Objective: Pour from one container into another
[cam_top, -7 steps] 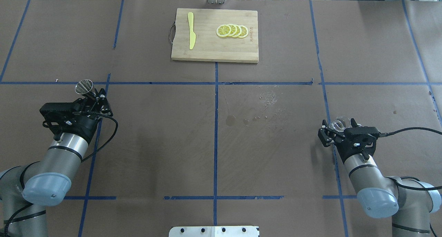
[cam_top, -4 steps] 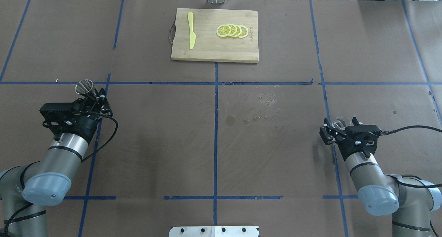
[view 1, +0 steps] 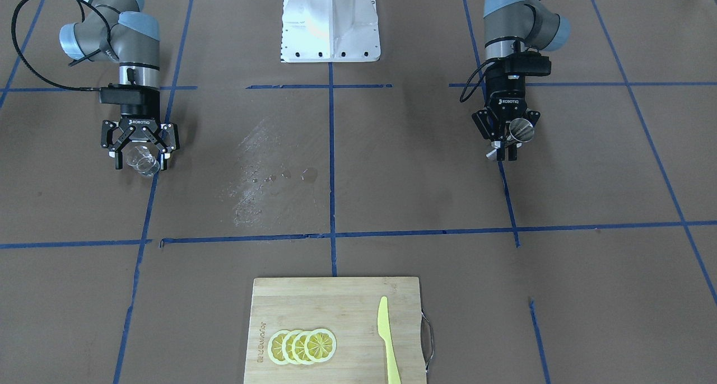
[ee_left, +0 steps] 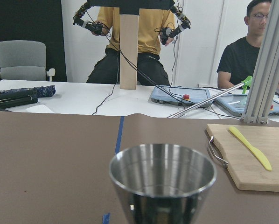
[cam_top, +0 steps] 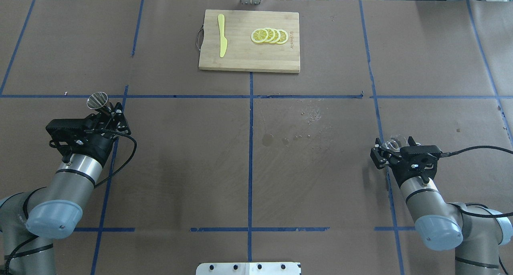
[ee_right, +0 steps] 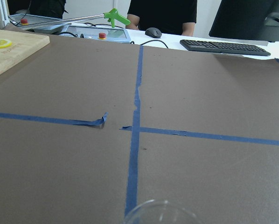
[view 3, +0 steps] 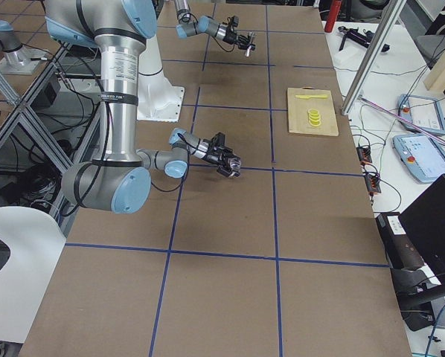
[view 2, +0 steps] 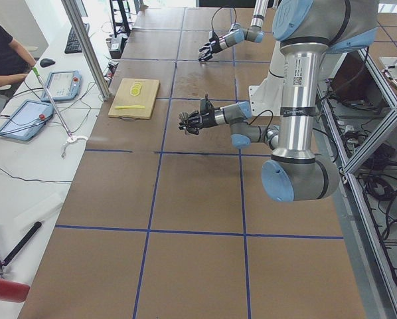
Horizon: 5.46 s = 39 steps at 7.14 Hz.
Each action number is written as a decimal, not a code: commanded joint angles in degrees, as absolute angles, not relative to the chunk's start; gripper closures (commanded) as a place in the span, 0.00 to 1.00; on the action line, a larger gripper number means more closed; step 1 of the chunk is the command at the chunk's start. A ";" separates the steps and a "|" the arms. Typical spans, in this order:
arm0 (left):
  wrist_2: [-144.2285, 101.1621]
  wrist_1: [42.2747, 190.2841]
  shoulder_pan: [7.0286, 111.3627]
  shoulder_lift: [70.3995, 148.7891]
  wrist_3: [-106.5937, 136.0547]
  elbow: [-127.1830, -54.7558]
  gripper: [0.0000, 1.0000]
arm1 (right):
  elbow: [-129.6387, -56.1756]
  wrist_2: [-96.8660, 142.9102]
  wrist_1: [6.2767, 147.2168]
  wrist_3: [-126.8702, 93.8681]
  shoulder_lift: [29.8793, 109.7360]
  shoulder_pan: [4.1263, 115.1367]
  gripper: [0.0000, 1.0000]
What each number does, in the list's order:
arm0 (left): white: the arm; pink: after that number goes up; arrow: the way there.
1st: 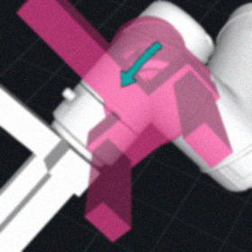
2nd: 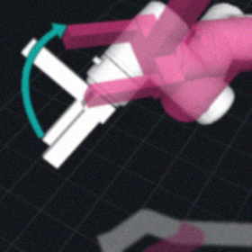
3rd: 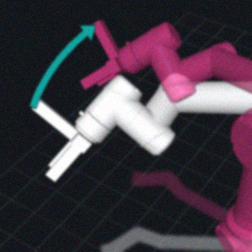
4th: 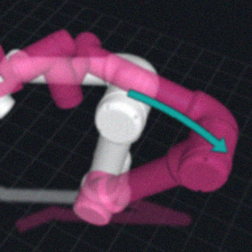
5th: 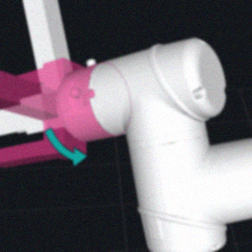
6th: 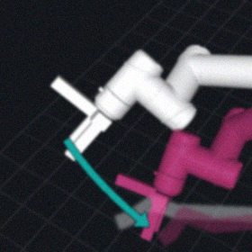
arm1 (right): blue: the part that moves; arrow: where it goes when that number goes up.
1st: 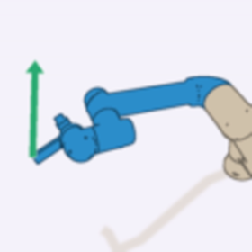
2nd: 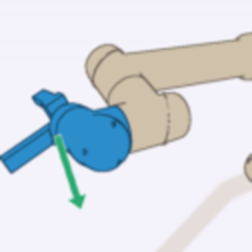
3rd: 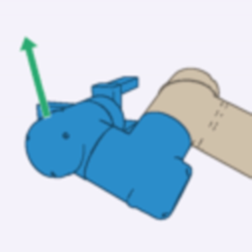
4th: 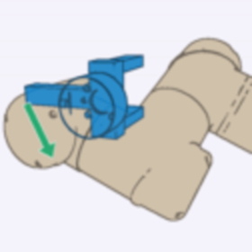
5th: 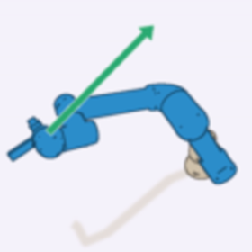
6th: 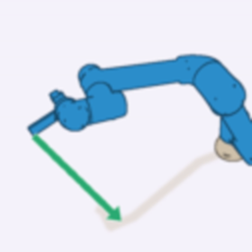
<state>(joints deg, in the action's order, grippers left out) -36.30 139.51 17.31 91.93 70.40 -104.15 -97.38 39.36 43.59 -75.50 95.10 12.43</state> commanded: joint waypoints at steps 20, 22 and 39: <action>-51.04 139.83 14.59 121.18 39.79 -96.06 1.00 | -107.23 57.13 40.25 -39.95 86.51 25.40 1.00; -58.32 141.33 14.50 122.60 37.44 -96.06 1.00 | -107.31 59.74 40.69 -39.29 83.85 25.22 1.00; -69.96 146.16 16.96 134.82 35.77 -79.37 1.00 | -118.65 60.82 58.27 -20.40 77.34 24.17 1.00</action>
<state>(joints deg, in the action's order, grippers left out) -69.96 146.17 16.81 133.87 35.75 -80.43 -118.62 60.83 58.27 -20.96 77.36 24.23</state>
